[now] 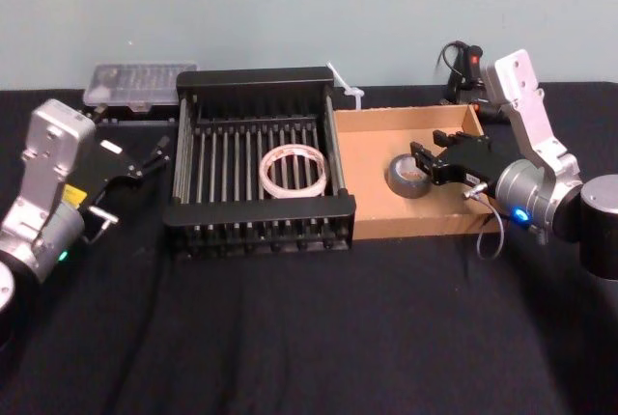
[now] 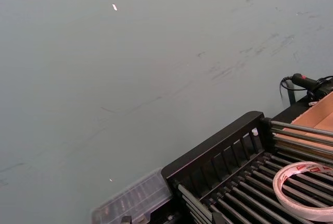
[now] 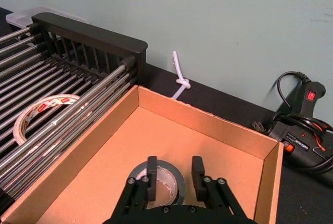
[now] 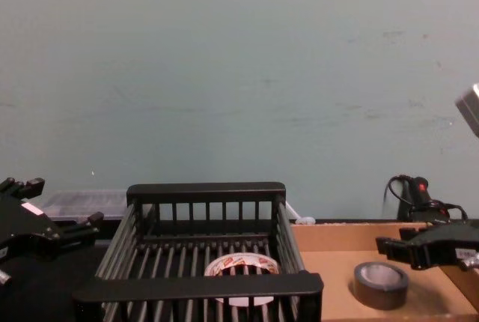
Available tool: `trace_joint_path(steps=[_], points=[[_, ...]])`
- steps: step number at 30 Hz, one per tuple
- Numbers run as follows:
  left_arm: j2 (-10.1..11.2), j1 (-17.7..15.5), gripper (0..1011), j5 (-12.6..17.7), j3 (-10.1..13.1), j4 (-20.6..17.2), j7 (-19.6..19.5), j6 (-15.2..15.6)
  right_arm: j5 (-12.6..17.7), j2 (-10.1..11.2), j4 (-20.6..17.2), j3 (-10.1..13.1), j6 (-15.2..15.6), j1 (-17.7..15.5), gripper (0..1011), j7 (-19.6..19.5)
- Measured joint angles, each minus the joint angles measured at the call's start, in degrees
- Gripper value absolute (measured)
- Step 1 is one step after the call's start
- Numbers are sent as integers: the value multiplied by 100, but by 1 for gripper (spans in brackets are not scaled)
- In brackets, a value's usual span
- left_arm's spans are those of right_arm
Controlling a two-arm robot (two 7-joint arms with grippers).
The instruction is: Pick up the white tape and place it into the black box , Pick up the silver tape and place it into the brown box.
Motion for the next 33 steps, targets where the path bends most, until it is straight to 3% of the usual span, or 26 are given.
trace_joint_path(steps=[15, 19, 33], points=[[0, 0, 1001, 0, 0, 0, 0, 0, 8, 5, -12, 2, -4, -12, 873, -3], [0, 0, 1001, 0, 0, 0, 0, 0, 17, 107, -256, 50, -10, -206, 969, 30], [0, 0, 1001, 0, 0, 0, 0, 0, -16, 555, -1279, 69, -98, -926, 1002, 200]])
